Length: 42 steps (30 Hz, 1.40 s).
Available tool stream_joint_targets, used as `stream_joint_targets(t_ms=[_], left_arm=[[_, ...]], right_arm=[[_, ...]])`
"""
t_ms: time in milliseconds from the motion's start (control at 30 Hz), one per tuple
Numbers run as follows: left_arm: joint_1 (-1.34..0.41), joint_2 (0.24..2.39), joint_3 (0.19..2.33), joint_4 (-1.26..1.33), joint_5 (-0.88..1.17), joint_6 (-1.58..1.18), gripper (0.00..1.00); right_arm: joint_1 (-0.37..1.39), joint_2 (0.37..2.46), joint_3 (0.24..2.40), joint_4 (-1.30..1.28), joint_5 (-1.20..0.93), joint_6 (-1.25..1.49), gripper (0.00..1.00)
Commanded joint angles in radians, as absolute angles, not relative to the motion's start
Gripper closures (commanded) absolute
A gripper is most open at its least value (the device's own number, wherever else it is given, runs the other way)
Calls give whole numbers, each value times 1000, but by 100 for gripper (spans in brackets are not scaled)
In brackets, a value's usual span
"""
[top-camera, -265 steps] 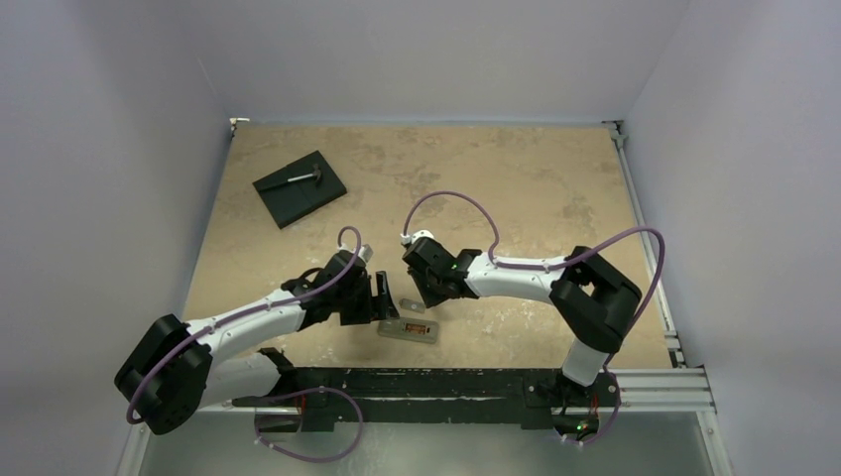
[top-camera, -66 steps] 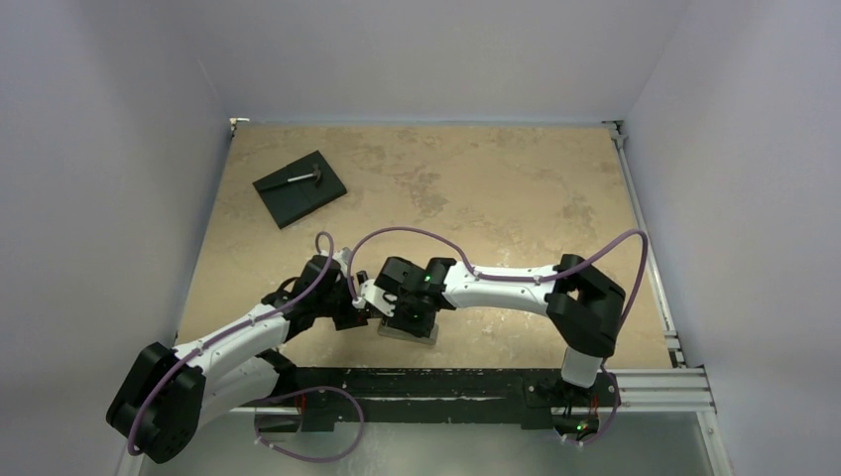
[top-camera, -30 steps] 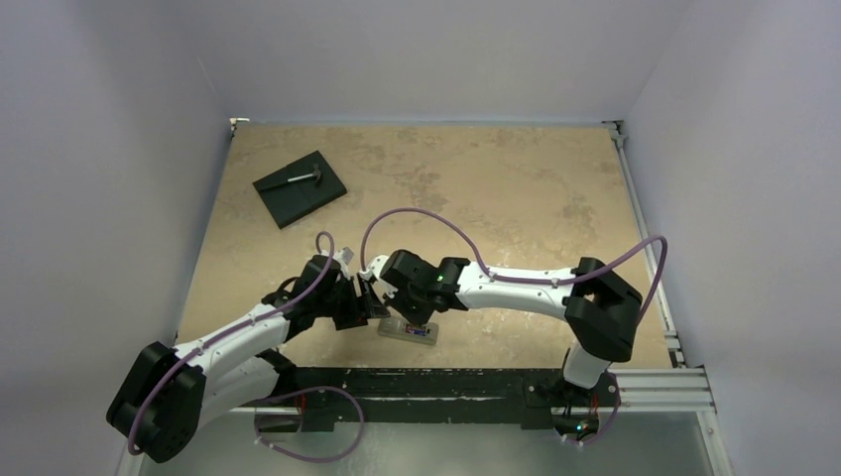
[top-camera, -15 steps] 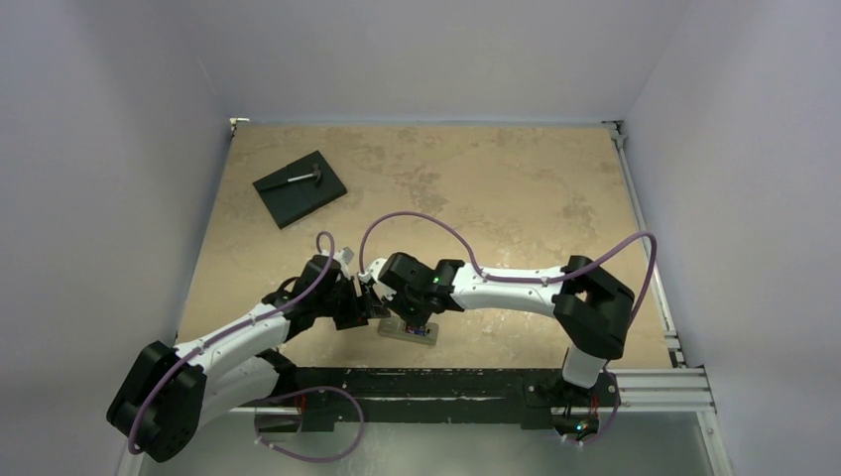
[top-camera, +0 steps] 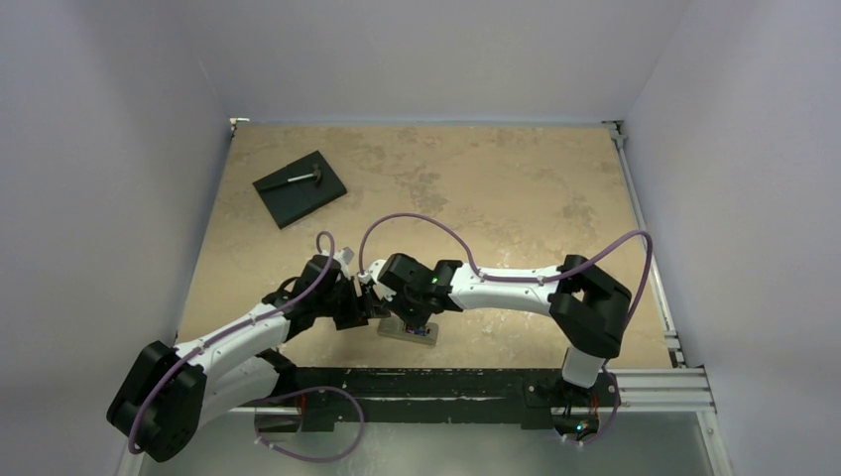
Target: Load the batteries into the remote control
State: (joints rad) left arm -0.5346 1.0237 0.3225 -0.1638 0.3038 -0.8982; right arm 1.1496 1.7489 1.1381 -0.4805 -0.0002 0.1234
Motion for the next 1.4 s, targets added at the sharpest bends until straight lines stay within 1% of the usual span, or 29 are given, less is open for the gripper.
stream_joint_targets(t_ms=[0, 367, 967, 1367], left_arm=[[-529, 1032, 307, -190, 277, -875, 35], [-529, 1034, 306, -190, 275, -875, 35], [-529, 1033, 306, -189, 275, -874, 35], [-529, 1031, 307, -191, 273, -876, 35]], right_arm=[[1149, 1758, 1126, -456, -22, 127, 100], [1149, 1760, 1123, -462, -21, 101, 100], [1149, 1690, 1122, -465, -3, 109, 100], [1149, 1703, 1114, -454, -15, 112, 100]])
